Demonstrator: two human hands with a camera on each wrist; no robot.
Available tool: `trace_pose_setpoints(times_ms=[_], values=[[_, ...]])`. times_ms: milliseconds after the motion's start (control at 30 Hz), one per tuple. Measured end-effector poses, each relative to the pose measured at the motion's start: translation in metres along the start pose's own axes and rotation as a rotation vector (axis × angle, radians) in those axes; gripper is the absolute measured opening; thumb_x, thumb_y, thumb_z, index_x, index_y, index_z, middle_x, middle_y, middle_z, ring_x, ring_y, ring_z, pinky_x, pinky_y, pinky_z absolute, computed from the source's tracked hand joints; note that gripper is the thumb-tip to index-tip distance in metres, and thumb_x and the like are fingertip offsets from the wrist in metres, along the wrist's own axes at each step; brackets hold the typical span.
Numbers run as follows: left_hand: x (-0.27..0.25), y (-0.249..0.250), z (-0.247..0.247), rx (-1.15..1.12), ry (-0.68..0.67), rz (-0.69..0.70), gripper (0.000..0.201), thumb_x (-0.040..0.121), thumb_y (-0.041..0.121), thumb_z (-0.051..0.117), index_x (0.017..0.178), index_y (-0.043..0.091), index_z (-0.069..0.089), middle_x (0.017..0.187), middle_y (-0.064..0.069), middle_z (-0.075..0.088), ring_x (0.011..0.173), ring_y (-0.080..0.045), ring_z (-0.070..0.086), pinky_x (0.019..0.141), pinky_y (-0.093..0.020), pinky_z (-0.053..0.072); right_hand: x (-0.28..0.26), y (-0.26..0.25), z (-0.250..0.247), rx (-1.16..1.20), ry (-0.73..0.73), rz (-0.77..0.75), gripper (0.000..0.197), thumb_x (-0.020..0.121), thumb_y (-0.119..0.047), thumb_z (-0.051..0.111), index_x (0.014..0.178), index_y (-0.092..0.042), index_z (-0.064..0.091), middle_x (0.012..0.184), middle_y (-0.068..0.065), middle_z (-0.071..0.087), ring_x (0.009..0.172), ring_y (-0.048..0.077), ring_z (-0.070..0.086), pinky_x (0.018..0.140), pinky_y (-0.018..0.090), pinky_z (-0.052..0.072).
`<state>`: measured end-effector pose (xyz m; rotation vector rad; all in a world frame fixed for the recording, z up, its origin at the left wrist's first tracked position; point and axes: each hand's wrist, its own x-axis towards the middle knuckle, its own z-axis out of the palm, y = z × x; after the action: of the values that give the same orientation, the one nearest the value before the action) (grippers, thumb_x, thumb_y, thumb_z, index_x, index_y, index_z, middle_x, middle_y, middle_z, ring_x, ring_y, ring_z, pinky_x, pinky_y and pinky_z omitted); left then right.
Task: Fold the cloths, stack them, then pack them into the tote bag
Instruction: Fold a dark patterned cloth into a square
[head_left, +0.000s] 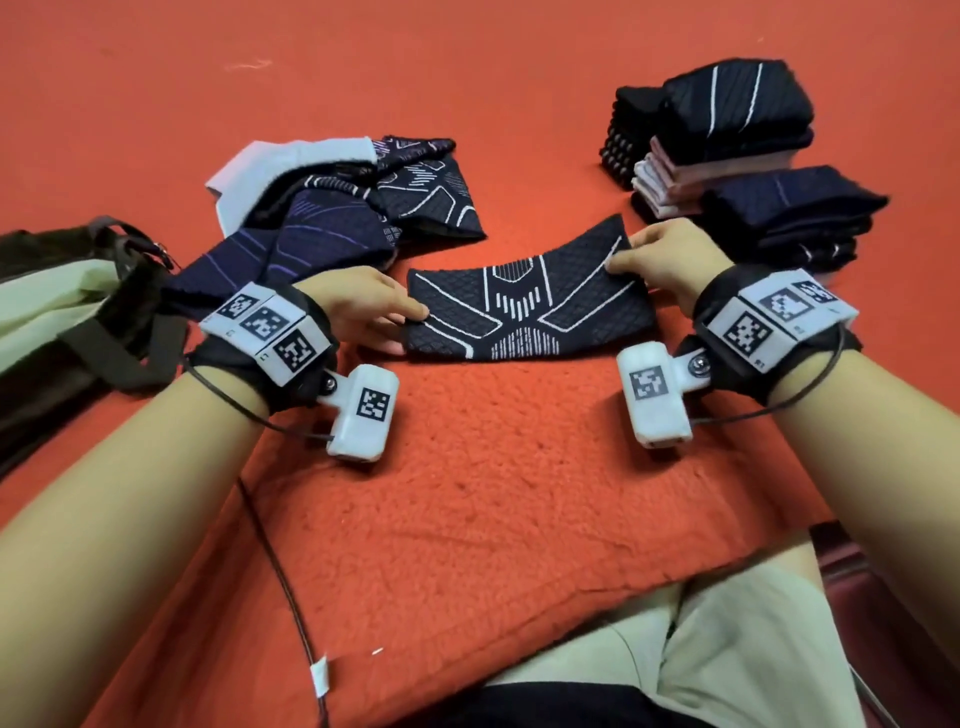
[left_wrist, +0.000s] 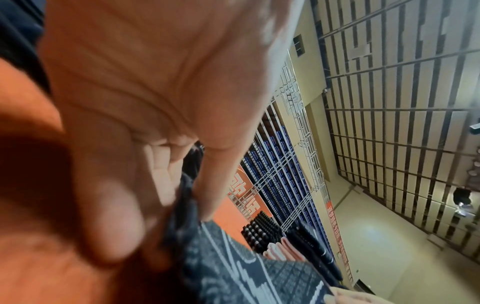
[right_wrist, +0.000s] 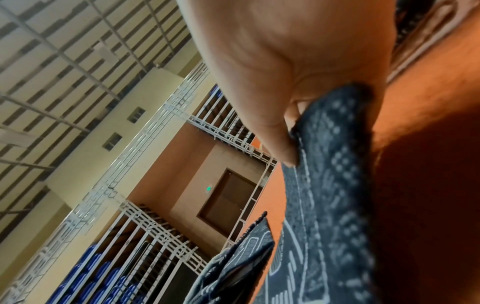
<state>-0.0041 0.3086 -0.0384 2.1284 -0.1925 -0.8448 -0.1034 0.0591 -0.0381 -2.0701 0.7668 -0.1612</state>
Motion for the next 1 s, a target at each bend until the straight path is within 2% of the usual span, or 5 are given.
trace_pose_setpoints(times_ms=[233, 400, 600, 733, 1000], values=[[0.009, -0.009, 0.011, -0.153, 0.082, -0.036, 0.009, 0.095, 0.022, 0.051, 0.088, 0.018, 0.055, 0.074, 0.005, 0.056, 0.038, 0.001, 0.054, 0.039, -0.010, 0.045, -0.014, 0.000, 0.006, -0.033, -0.028, 0.023, 0.014, 0.081, -0.005, 0.061, 0.087, -0.015, 0.053, 0.069, 0.001, 0.051, 0.051, 0.010, 0.050, 0.030, 0.011, 0.031], [0.013, -0.016, 0.012, -0.179, 0.099, 0.029, 0.013, 0.094, 0.018, 0.052, 0.082, 0.018, 0.057, 0.074, 0.003, 0.058, 0.038, 0.002, 0.055, 0.041, -0.009, 0.046, -0.023, -0.025, 0.017, 0.154, -0.111, 0.000, 0.019, 0.083, -0.002, 0.055, 0.098, -0.013, 0.056, 0.074, 0.007, 0.057, 0.059, 0.016, 0.054, 0.054, 0.025, 0.048], [0.015, -0.019, 0.010, -0.188, 0.079, 0.038, 0.006, 0.092, 0.019, 0.055, 0.087, 0.017, 0.056, 0.082, 0.001, 0.056, 0.059, -0.007, 0.055, 0.046, -0.012, 0.048, -0.026, -0.045, 0.052, -0.040, -0.171, -0.062, 0.028, 0.082, -0.011, 0.063, 0.107, -0.015, 0.051, 0.082, 0.005, 0.056, 0.058, 0.016, 0.055, 0.038, 0.019, 0.048], [0.016, -0.021, 0.009, -0.189, 0.073, 0.052, 0.008, 0.092, 0.019, 0.055, 0.085, 0.016, 0.056, 0.081, 0.000, 0.056, 0.059, -0.007, 0.055, 0.044, -0.011, 0.048, -0.029, -0.050, 0.072, -0.242, -0.214, -0.133, 0.039, 0.082, -0.012, 0.064, 0.117, -0.006, 0.049, 0.102, 0.012, 0.056, 0.075, 0.026, 0.062, 0.055, 0.035, 0.055], [0.017, -0.023, 0.007, -0.181, 0.058, 0.068, 0.008, 0.092, 0.019, 0.055, 0.086, 0.016, 0.057, 0.079, -0.001, 0.055, 0.051, -0.005, 0.056, 0.044, -0.012, 0.048, -0.035, -0.051, 0.074, -0.568, -0.295, -0.301, 0.034, 0.093, -0.016, 0.046, 0.123, -0.008, 0.060, 0.112, 0.012, 0.065, 0.099, 0.030, 0.062, 0.076, 0.025, 0.046]])
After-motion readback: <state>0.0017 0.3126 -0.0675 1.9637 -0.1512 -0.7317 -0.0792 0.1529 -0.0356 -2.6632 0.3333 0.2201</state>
